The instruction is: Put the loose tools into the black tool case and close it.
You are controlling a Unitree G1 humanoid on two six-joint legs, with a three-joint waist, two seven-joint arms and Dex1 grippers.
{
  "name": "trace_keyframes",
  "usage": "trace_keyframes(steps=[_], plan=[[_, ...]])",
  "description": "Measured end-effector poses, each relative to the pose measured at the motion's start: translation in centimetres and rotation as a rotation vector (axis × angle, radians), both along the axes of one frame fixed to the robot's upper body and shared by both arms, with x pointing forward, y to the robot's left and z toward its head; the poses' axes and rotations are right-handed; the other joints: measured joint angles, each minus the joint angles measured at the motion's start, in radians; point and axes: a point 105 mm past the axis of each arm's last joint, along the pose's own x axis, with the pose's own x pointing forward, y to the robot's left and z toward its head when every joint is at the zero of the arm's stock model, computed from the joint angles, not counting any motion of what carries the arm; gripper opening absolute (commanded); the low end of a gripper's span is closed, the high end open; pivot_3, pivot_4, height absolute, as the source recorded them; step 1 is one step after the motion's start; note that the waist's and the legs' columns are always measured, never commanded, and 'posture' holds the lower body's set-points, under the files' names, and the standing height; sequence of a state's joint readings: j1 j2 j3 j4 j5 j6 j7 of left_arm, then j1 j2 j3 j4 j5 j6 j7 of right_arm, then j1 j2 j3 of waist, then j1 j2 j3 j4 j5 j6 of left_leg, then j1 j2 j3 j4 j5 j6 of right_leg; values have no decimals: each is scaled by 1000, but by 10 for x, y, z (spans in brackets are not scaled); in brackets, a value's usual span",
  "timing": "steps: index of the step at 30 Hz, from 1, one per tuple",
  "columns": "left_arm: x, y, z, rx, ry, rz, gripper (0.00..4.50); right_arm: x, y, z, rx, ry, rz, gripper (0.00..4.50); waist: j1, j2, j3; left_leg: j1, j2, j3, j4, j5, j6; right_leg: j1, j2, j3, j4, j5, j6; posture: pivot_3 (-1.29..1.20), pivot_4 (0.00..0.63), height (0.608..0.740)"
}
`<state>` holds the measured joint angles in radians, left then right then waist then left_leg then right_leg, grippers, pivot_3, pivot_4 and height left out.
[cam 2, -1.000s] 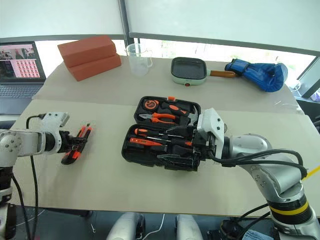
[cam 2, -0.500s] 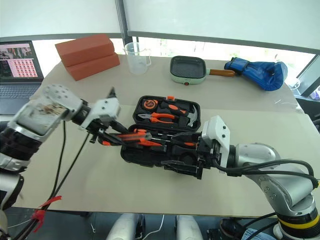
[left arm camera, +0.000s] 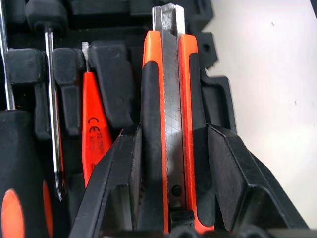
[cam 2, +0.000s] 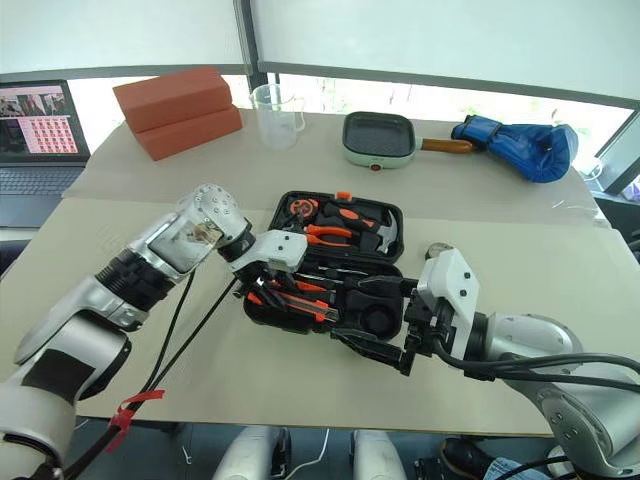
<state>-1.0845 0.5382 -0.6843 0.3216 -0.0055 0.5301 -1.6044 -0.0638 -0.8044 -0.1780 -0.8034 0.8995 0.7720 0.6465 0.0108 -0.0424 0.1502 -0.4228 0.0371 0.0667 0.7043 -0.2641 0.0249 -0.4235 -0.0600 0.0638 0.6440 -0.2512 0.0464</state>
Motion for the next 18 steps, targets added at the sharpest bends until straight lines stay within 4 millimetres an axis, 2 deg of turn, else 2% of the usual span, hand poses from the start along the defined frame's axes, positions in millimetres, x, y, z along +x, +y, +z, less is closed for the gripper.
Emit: trace_keyframes(steps=[5, 18], plan=[[0, -4, -2, 16, 70, 110, 1521, 0, 0, 1, 4, -2, 0, 4500, -1, 0, 0, 0, 0, -1, 0, 0, 0, 0, 0, 0, 1, 0, 0, 0, 150, 740], [-6, -8, -10, 12, 23, 109, 1521, 2, 2, 3, 0, -8, 26, 4500, 2, 0, 0, 0, -1, -3, 1, 0, 0, 1, 0, 0, 1, 0, 0, 0, 150, 740]])
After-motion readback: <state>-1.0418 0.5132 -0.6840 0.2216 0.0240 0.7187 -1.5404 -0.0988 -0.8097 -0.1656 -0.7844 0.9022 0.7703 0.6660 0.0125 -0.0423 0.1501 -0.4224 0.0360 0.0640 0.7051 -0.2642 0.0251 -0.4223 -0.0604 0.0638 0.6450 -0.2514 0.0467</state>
